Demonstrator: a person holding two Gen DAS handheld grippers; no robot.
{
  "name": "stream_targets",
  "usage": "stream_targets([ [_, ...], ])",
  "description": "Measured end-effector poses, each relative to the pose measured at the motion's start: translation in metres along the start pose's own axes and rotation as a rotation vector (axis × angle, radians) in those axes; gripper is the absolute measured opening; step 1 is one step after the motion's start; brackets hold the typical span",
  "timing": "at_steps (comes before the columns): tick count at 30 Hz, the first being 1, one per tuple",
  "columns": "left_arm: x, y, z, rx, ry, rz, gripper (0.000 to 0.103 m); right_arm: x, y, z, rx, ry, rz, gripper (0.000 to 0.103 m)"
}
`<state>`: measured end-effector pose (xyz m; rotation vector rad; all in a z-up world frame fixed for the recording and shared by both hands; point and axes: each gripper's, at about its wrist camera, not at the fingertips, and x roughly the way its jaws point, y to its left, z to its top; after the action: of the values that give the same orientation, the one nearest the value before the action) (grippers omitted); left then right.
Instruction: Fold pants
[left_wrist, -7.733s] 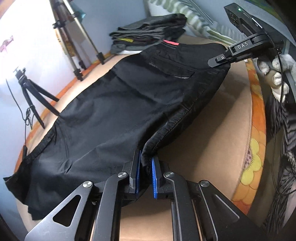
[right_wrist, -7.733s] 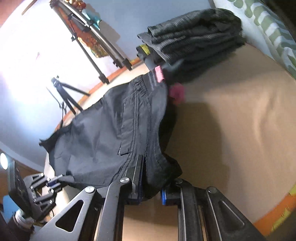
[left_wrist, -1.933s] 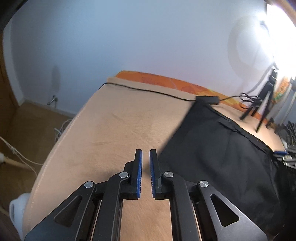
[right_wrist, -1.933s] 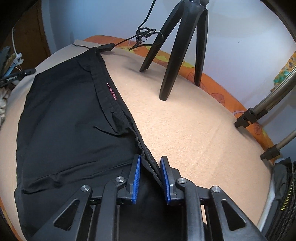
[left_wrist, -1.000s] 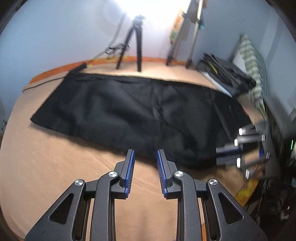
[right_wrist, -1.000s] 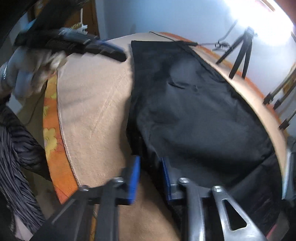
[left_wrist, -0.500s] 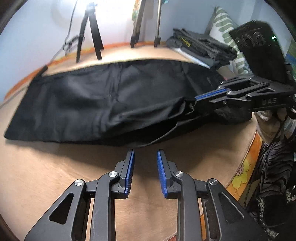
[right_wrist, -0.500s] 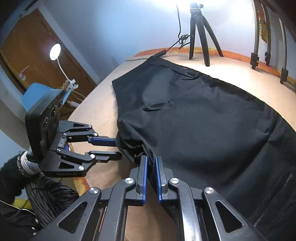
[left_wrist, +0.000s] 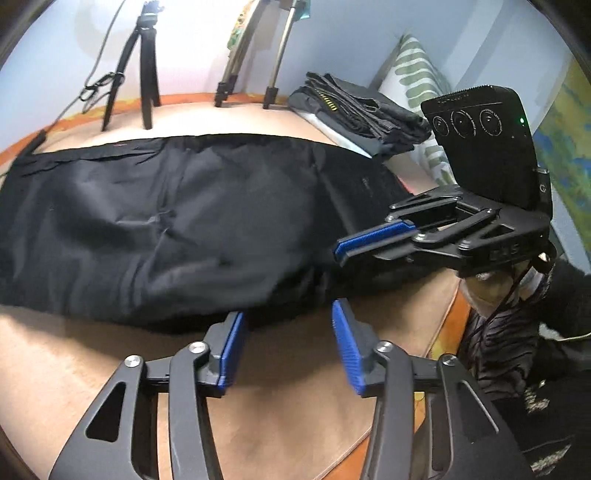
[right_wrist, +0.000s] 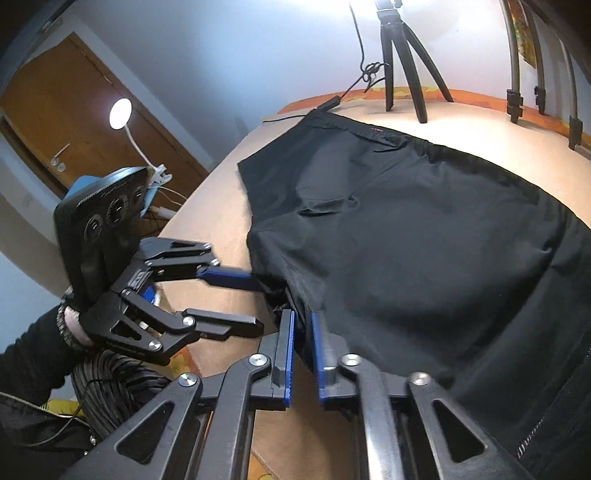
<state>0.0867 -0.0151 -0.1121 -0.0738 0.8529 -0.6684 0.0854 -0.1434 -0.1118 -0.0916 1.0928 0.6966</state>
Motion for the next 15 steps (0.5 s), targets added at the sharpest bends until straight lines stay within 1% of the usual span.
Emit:
stream_targets([
  [1, 0.004, 0.001, 0.0, 0.003, 0.012, -0.018, 0.046, -0.002, -0.002, 0.0, 0.009, -0.002, 0.01, 0.031],
  [2, 0.008, 0.002, 0.0, 0.002, 0.01, -0.03, 0.046, -0.007, -0.006, 0.001, 0.026, -0.021, 0.02, 0.034],
  [5, 0.019, 0.005, -0.005, 0.008, 0.037, -0.02, 0.047, -0.012, -0.018, 0.003, 0.057, -0.039, 0.011, 0.035],
  [6, 0.02, 0.005, -0.006, 0.016, 0.038, -0.011, 0.047, -0.011, -0.022, 0.003, 0.066, -0.04, -0.016, 0.034],
  [8, 0.022, 0.003, -0.005, 0.024, 0.03, -0.016, 0.047, -0.003, -0.024, 0.003, 0.04, -0.012, -0.123, 0.034],
  [9, 0.024, 0.001, -0.005, 0.03, 0.032, -0.029, 0.05, 0.005, -0.025, 0.002, 0.022, 0.009, -0.179, 0.032],
  [11, 0.032, -0.005, -0.008, 0.062, 0.064, -0.052, 0.05, 0.022, -0.028, -0.001, 0.015, 0.064, -0.253, 0.031],
  [12, 0.036, -0.01, -0.011, 0.085, 0.08, -0.064, 0.05, 0.027, -0.03, -0.002, 0.014, 0.079, -0.272, 0.03],
  [13, 0.036, -0.015, -0.014, 0.107, 0.072, -0.069, 0.05, 0.032, -0.031, -0.002, 0.008, 0.091, -0.293, 0.028],
  [15, 0.034, -0.02, -0.018, 0.116, 0.086, -0.112, 0.05, 0.035, -0.027, -0.002, -0.015, 0.09, -0.325, 0.028],
])
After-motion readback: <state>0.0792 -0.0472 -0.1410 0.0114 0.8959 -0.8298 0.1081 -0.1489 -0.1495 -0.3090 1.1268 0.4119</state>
